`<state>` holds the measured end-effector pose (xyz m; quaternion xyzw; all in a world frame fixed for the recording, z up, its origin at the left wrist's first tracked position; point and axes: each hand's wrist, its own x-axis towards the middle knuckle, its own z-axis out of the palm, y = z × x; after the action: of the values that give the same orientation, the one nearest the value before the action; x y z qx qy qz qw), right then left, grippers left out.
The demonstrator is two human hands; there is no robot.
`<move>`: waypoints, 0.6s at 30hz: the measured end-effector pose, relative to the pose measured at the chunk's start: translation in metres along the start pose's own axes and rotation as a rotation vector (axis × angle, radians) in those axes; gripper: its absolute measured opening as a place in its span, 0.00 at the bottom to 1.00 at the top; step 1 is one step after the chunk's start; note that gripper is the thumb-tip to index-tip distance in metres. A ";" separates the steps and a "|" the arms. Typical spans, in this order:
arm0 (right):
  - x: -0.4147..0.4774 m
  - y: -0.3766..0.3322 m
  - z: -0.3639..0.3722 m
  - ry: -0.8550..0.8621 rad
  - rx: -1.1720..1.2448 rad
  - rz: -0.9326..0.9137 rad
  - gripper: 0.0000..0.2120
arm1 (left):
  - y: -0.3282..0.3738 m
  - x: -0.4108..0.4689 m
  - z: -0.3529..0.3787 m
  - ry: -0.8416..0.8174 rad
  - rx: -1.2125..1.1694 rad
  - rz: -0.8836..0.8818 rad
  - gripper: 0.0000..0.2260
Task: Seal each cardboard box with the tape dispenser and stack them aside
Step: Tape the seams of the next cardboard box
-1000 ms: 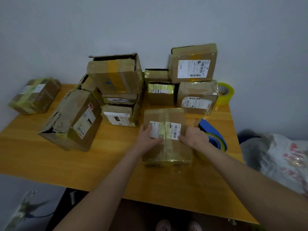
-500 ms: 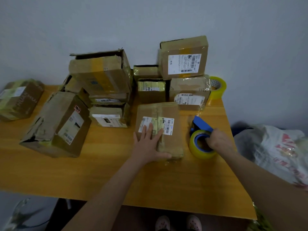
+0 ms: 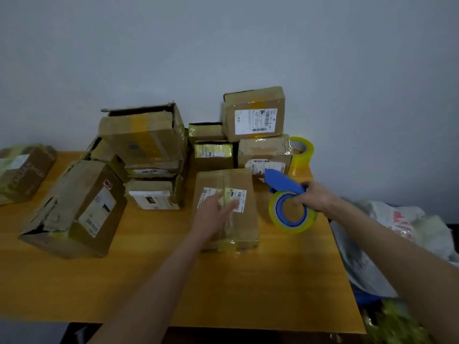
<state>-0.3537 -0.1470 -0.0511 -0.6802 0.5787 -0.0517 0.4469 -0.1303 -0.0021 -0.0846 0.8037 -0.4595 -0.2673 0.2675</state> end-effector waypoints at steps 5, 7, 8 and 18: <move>-0.029 -0.041 -0.011 -0.100 -0.154 -0.255 0.26 | 0.046 -0.001 -0.020 -0.167 -0.751 -0.402 0.31; -0.039 -0.050 -0.006 -0.133 -0.222 -0.343 0.27 | 0.045 -0.005 -0.025 -0.209 -0.816 -0.434 0.31; -0.043 -0.052 -0.002 -0.147 -0.248 -0.382 0.27 | 0.043 -0.008 -0.027 -0.203 -0.832 -0.432 0.29; -0.055 -0.062 0.020 -0.244 -0.369 -0.546 0.31 | 0.010 -0.036 -0.042 0.015 -0.746 -0.313 0.04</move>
<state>-0.3137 -0.0942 0.0031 -0.8803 0.3177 0.0177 0.3520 -0.1244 0.0331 -0.0411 0.7138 -0.2011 -0.4474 0.5000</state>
